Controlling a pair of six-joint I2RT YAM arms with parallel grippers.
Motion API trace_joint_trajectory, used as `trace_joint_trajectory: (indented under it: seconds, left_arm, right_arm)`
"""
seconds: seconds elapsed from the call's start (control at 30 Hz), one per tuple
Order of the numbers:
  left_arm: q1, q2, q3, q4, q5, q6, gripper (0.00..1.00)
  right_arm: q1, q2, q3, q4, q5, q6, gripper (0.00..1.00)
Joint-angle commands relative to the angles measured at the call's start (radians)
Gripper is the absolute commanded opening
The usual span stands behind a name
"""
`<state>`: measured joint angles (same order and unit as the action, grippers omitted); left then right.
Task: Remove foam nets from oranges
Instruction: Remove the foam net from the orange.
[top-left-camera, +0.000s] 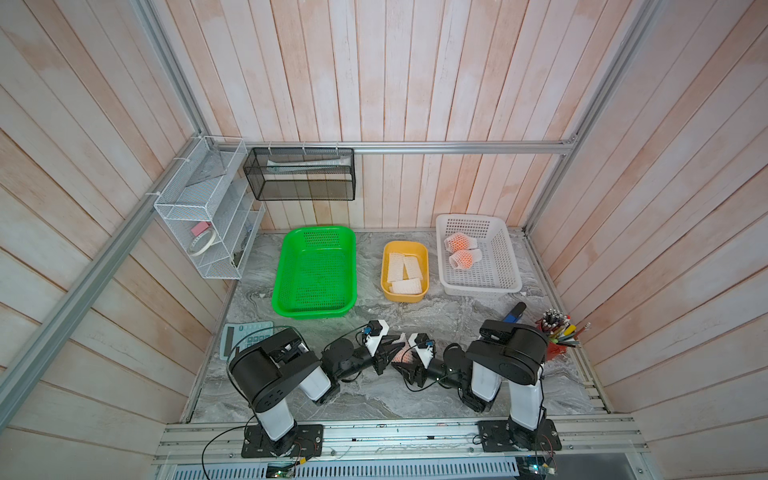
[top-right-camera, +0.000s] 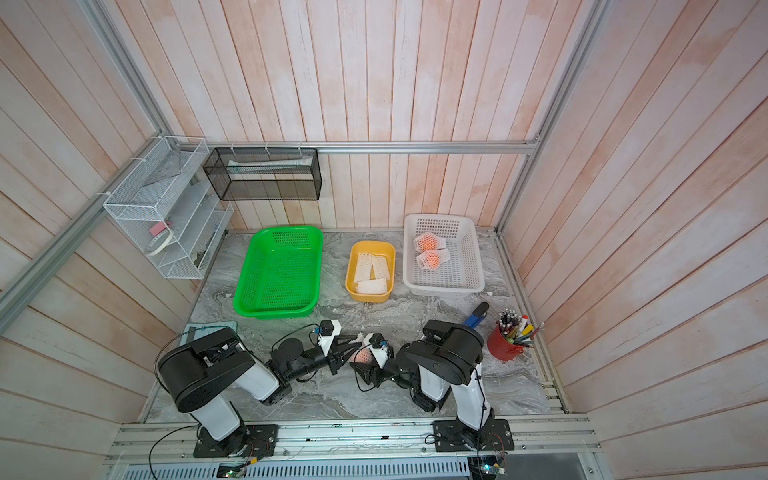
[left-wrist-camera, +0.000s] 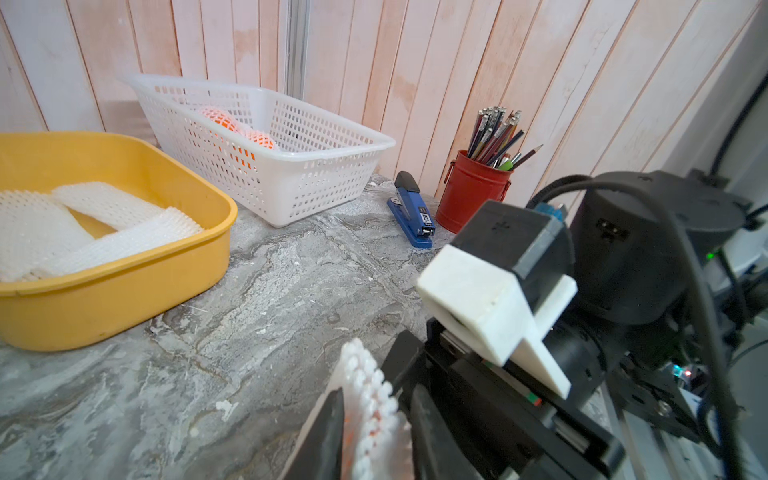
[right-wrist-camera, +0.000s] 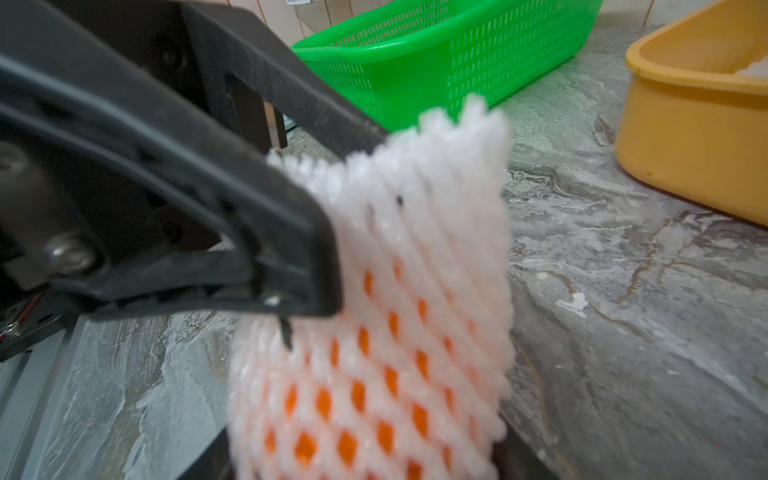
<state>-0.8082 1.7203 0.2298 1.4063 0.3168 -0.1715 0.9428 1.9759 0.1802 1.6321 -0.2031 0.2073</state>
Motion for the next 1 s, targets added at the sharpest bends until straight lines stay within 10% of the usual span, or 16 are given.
trace_joint_trajectory:
  seconds: [0.0, 0.17, 0.67, 0.97]
  left_arm:
    - [-0.004, 0.002, 0.003, 0.027, 0.013, 0.022, 0.22]
    - [-0.004, 0.026, 0.000, 0.033, 0.034, 0.035, 0.00]
    - [-0.013, 0.024, -0.043, 0.074, -0.022, 0.057, 0.00]
    - [-0.026, -0.027, -0.056, 0.050, -0.044, 0.085, 0.00]
  right_arm:
    - [0.008, -0.009, -0.013, 0.148, 0.004, -0.017, 0.68]
    - [0.003, 0.010, -0.010, 0.174, -0.009, 0.008, 0.73]
    - [-0.010, -0.089, -0.055, 0.152, -0.024, 0.084, 0.90]
    - [-0.007, -0.279, 0.046, -0.285, -0.051, 0.024, 0.90]
